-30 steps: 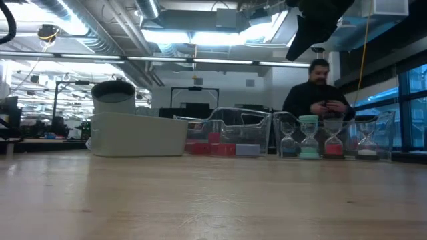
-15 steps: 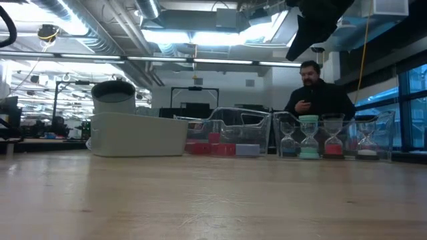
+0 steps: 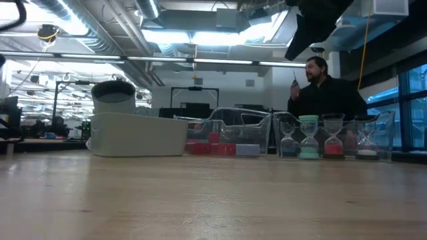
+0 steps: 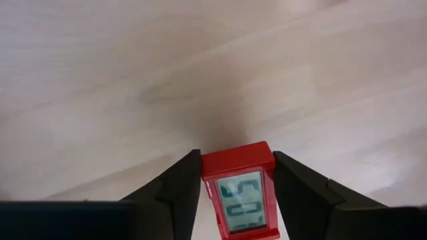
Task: Pick & Place Office items
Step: Put the red digital clock into the gray bin
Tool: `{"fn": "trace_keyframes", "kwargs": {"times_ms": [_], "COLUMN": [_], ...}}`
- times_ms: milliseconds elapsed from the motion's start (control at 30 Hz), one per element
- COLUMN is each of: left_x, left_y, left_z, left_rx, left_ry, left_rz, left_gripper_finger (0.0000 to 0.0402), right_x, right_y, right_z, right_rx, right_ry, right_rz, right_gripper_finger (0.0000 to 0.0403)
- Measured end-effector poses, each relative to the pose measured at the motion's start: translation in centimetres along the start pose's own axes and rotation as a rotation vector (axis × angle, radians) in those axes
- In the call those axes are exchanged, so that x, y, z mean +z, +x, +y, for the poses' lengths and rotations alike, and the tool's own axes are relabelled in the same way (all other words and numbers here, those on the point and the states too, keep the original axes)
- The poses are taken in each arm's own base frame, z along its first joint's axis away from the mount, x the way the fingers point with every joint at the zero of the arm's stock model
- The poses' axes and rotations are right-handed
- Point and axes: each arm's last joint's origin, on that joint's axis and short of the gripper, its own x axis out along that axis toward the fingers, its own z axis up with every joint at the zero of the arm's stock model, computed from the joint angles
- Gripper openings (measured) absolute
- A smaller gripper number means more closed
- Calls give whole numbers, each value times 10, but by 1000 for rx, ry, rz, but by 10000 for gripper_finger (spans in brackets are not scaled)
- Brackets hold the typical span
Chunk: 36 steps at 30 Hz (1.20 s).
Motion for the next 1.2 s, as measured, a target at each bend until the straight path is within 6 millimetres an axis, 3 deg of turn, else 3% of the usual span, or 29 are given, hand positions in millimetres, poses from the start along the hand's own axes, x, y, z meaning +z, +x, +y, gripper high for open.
{"fn": "trace_keyframes", "kwargs": {"times_ms": [367, 767, 1200], "left_x": [17, 81, 139], "left_y": [-22, -35, -51], "left_z": [-27, -53, -62], "left_rx": [-94, -41, 136], "left_ry": [149, 405, 336], "left_rz": [-274, -873, -1318], "left_gripper_finger": [159, 159, 159], "right_x": [1, 1, 1], "right_y": [0, 0, 0], "right_z": [0, 0, 0], "right_rx": [2, 3, 6], "right_ry": [3, -2, -2], "right_rz": [-8, -8, -7], "right_gripper_finger": [249, 249, 249]}}
